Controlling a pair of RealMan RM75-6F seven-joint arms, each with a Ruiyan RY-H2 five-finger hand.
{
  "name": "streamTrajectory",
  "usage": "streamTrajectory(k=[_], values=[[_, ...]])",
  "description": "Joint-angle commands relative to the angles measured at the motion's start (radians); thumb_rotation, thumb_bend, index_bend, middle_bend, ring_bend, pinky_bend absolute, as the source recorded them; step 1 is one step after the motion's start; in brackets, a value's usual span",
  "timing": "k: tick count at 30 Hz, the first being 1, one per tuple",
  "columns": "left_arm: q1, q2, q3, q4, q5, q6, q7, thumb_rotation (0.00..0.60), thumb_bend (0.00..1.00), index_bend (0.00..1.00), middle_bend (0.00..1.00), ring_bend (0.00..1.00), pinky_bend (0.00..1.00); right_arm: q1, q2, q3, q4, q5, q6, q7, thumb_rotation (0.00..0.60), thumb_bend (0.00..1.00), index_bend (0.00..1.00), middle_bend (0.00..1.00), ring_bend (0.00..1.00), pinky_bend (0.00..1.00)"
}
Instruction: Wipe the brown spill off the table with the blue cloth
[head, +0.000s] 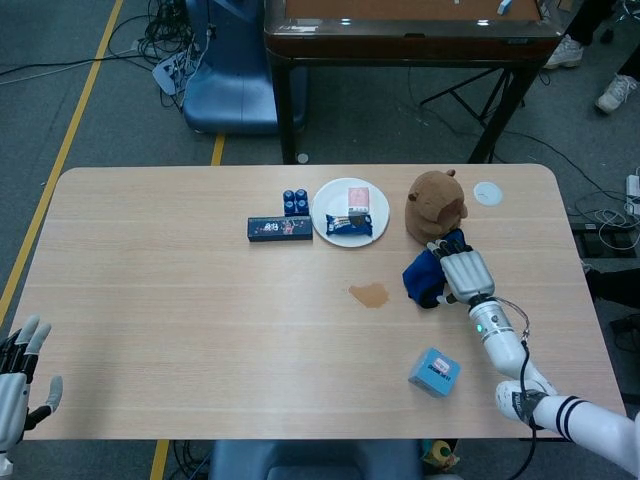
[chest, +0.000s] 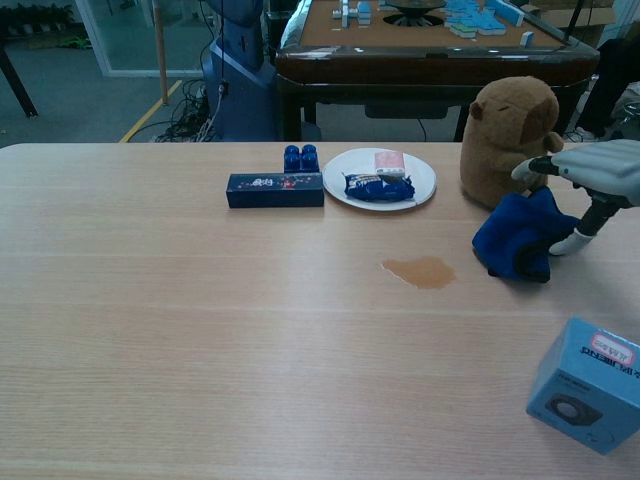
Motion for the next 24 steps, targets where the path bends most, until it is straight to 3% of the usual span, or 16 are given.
streamTrajectory(k=[1,5,8,11,13,16,18,24], values=[[0.002,0.002,0.0,-0.001,-0.001,0.002,0.0,0.6,0.44,0.0,0.0,0.01,0.06,0.038,-0.053,-0.004,0.071,0.044,-0.041,-0.028,0.6,0.2,0.03,0.15,0.11,0.24],[0.007,0.007,0.001,-0.004,-0.003,0.007,0.0,0.6,0.44,0.0,0.0,0.01,0.06,0.061,-0.09,-0.014,0.131,0.077,-0.069,-0.045,0.6,0.2,0.03,0.15,0.11,0.24],[0.011,0.009,0.001,-0.005,-0.003,0.012,-0.002,0.6,0.44,0.0,0.0,0.01,0.06,0.072,-0.114,-0.026,0.174,0.09,-0.078,-0.06,0.6,0.21,0.1,0.18,0.11,0.24],[0.015,0.011,0.002,-0.005,-0.005,0.014,-0.003,0.6,0.44,0.0,0.0,0.01,0.06,0.076,-0.131,-0.033,0.209,0.092,-0.084,-0.053,0.6,0.36,0.23,0.25,0.17,0.3],[0.016,0.012,0.002,-0.006,-0.004,0.015,-0.003,0.6,0.44,0.0,0.0,0.01,0.06,0.076,-0.14,-0.037,0.228,0.076,-0.08,-0.034,0.6,0.46,0.34,0.31,0.24,0.37],[0.015,0.011,0.003,-0.006,-0.001,0.013,-0.001,0.6,0.44,0.0,0.0,0.01,0.06,0.072,-0.142,-0.037,0.232,0.029,-0.066,0.028,0.6,0.64,0.58,0.47,0.43,0.6],[0.014,0.01,0.002,-0.006,-0.001,0.012,0.001,0.6,0.44,0.0,0.0,0.01,0.06,0.066,-0.132,-0.032,0.207,-0.018,-0.04,0.087,0.6,0.72,0.67,0.54,0.51,0.69],[0.012,0.011,0.0,-0.01,0.002,0.01,0.005,0.6,0.44,0.0,0.0,0.01,0.06,0.048,-0.05,-0.007,0.026,-0.169,0.078,0.256,0.6,0.77,0.74,0.6,0.59,0.78]])
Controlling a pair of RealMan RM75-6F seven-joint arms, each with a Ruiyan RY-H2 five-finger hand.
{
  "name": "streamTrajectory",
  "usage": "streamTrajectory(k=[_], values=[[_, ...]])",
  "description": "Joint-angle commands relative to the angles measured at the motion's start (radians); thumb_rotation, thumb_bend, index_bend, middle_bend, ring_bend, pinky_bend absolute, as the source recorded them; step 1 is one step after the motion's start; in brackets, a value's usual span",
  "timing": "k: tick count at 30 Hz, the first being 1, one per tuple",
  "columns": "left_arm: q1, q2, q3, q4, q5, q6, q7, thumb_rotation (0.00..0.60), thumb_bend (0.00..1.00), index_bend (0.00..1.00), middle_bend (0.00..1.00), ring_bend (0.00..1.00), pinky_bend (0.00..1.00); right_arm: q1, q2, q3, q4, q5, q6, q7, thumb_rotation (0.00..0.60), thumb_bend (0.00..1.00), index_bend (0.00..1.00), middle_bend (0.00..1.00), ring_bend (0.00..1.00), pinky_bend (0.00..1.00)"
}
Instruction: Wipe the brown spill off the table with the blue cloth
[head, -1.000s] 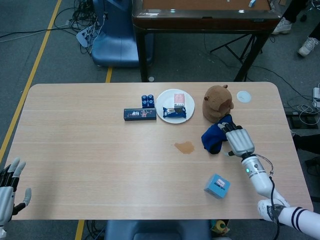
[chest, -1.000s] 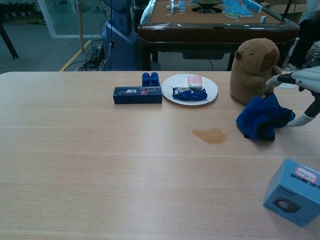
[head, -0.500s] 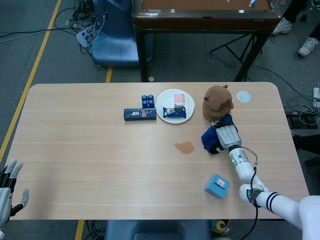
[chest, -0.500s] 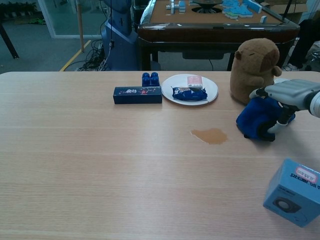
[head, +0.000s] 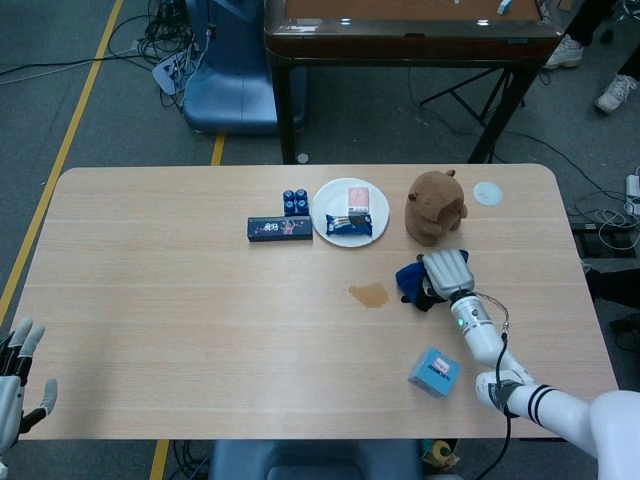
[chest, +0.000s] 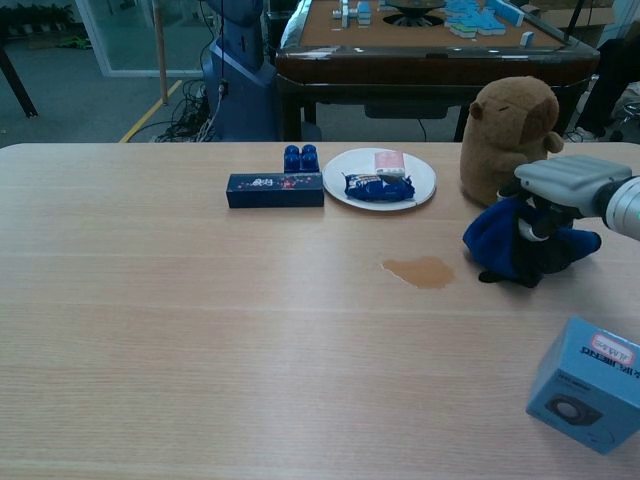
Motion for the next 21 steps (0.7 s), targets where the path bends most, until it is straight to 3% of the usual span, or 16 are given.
streamTrajectory(k=[1,5,9,14,21], values=[[0.0,0.001,-0.001,0.0,0.001,0.001,0.0,0.6,0.44,0.0,0.0,0.01,0.06,-0.015,0.07,0.02,-0.149,-0.118,0.098,0.104,0.6,0.77,0.74,0.61,0.59,0.78],[0.002,0.0,0.0,0.001,-0.001,0.001,-0.002,0.6,0.44,0.0,0.0,0.01,0.06,-0.013,0.102,0.028,-0.259,-0.176,0.147,0.132,0.6,0.77,0.74,0.6,0.59,0.78],[0.004,-0.001,0.001,0.004,0.0,0.003,-0.006,0.6,0.44,0.0,0.0,0.01,0.06,0.006,0.073,0.027,-0.297,-0.199,0.16,0.109,0.6,0.77,0.74,0.6,0.59,0.78],[0.009,0.005,0.003,0.004,0.004,0.01,-0.014,0.6,0.44,0.0,0.0,0.01,0.06,0.035,-0.006,0.025,-0.244,-0.172,0.131,0.074,0.6,0.77,0.74,0.6,0.59,0.78],[0.018,0.011,0.006,0.002,0.006,0.019,-0.019,0.6,0.44,0.0,0.0,0.01,0.06,0.065,-0.115,0.003,-0.092,-0.128,0.087,-0.013,0.6,0.77,0.74,0.6,0.59,0.78]])
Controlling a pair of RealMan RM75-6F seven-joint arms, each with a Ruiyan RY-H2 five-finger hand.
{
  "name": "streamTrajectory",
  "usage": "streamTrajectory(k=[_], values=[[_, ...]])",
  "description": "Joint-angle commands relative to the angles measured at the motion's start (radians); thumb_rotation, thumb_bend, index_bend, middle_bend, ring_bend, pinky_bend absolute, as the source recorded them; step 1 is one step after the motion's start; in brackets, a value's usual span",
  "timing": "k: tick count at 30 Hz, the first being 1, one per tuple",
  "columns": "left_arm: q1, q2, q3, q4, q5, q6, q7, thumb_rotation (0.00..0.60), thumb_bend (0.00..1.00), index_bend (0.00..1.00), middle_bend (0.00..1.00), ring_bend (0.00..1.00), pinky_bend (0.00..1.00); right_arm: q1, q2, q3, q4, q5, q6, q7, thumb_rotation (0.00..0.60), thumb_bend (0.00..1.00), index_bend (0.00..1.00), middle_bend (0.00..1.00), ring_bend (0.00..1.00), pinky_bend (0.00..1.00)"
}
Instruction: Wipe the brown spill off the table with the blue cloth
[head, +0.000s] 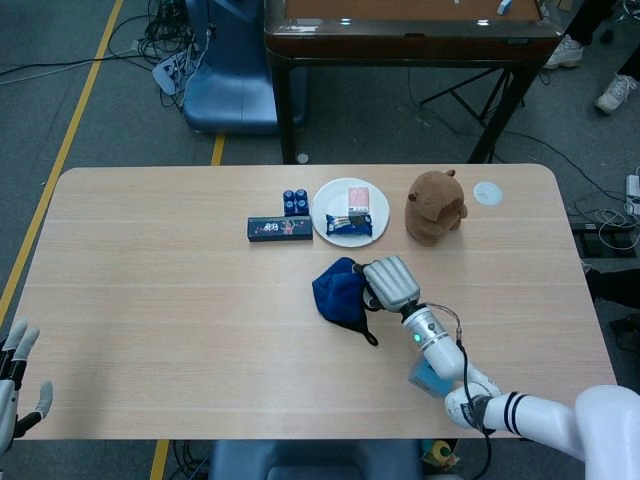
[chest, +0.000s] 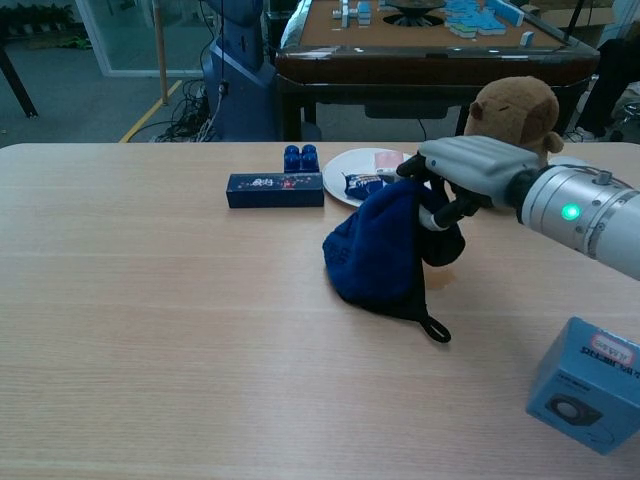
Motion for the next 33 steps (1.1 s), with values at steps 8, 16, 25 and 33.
streamTrajectory(k=[8,16,25,33], values=[[0.002,-0.002,0.0,0.005,-0.002,-0.003,-0.003,0.6,0.44,0.0,0.0,0.01,0.06,0.02,-0.094,-0.038,0.172,0.059,-0.062,-0.11,0.6,0.76,0.74,0.6,0.59,0.78],[0.002,-0.003,0.002,0.006,-0.003,-0.009,-0.004,0.6,0.44,0.0,0.0,0.01,0.06,-0.001,-0.088,-0.049,0.228,0.077,-0.069,-0.123,0.6,0.76,0.74,0.6,0.59,0.78],[-0.001,-0.008,0.003,0.013,0.0,-0.016,-0.008,0.6,0.44,0.0,0.0,0.01,0.06,-0.045,-0.025,-0.063,0.257,0.101,-0.065,-0.141,0.6,0.76,0.74,0.6,0.59,0.78],[-0.005,-0.013,0.001,0.019,0.001,-0.02,-0.011,0.6,0.44,0.0,0.0,0.01,0.06,-0.072,0.032,-0.05,0.291,0.139,-0.061,-0.162,0.6,0.76,0.74,0.6,0.59,0.78]])
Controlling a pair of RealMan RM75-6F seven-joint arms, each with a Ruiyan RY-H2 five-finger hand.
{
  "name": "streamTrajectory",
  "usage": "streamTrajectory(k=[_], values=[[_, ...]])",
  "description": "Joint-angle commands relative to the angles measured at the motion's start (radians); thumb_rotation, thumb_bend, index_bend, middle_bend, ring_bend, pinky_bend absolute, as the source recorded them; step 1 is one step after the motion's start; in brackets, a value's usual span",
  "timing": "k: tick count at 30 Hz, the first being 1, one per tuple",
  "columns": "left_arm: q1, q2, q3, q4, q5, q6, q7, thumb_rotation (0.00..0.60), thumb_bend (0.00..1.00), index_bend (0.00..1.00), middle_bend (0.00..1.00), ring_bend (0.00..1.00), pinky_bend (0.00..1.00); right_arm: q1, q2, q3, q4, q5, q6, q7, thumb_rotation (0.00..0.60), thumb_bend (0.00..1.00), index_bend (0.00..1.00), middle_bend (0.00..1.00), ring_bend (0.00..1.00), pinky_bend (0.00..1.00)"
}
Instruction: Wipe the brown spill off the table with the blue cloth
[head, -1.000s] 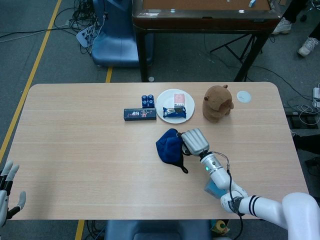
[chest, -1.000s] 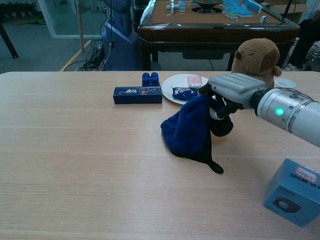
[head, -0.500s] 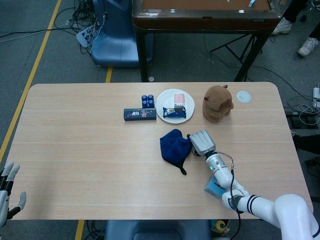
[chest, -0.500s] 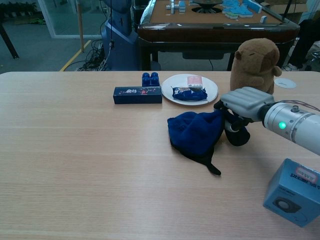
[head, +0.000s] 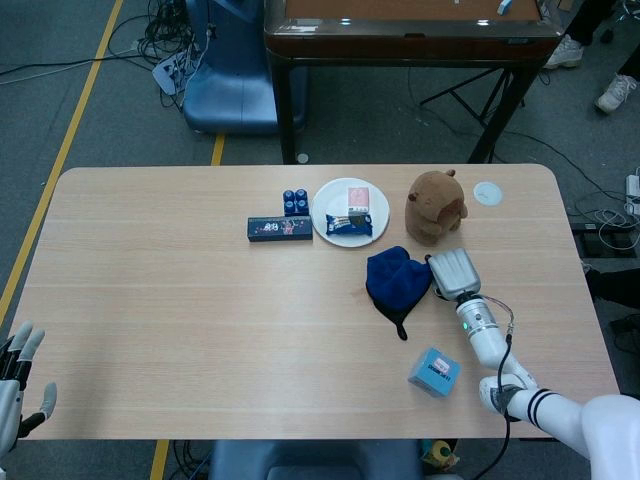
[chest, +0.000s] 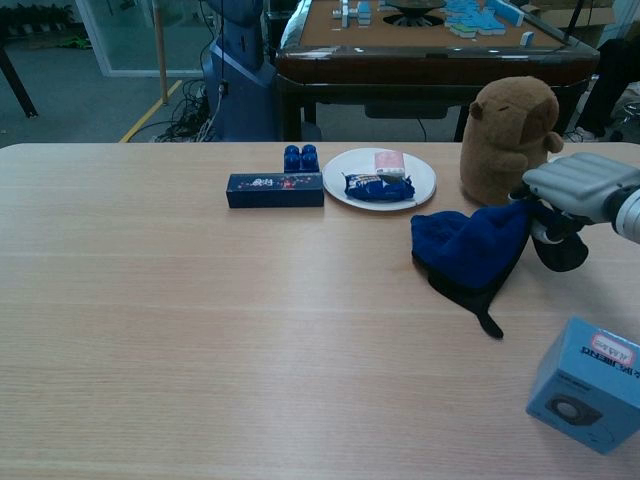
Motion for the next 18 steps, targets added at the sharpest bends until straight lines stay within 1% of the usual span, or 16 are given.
streamTrajectory(k=[1,6,12,18], values=[[-0.001,-0.001,-0.001,0.001,-0.001,-0.001,-0.001,0.6,0.44,0.0,0.0,0.01,0.06,-0.006,0.011,0.007,0.014,0.013,-0.003,-0.007,0.6,0.76,0.74,0.6,0.59,0.78],[-0.002,-0.002,-0.001,0.003,-0.002,-0.004,-0.002,0.6,0.44,0.0,0.0,0.01,0.06,-0.003,-0.004,0.003,0.016,0.009,-0.013,-0.013,0.6,0.76,0.74,0.6,0.59,0.78],[0.001,0.002,-0.001,0.005,-0.007,-0.001,-0.007,0.6,0.44,0.0,0.0,0.01,0.06,0.015,-0.049,-0.011,0.009,-0.019,-0.025,-0.033,0.6,0.76,0.74,0.6,0.59,0.78],[0.006,0.003,0.0,0.012,-0.011,0.001,-0.018,0.6,0.44,0.0,0.0,0.01,0.06,0.039,-0.096,-0.011,-0.003,-0.036,-0.034,-0.051,0.6,0.76,0.74,0.6,0.59,0.78]])
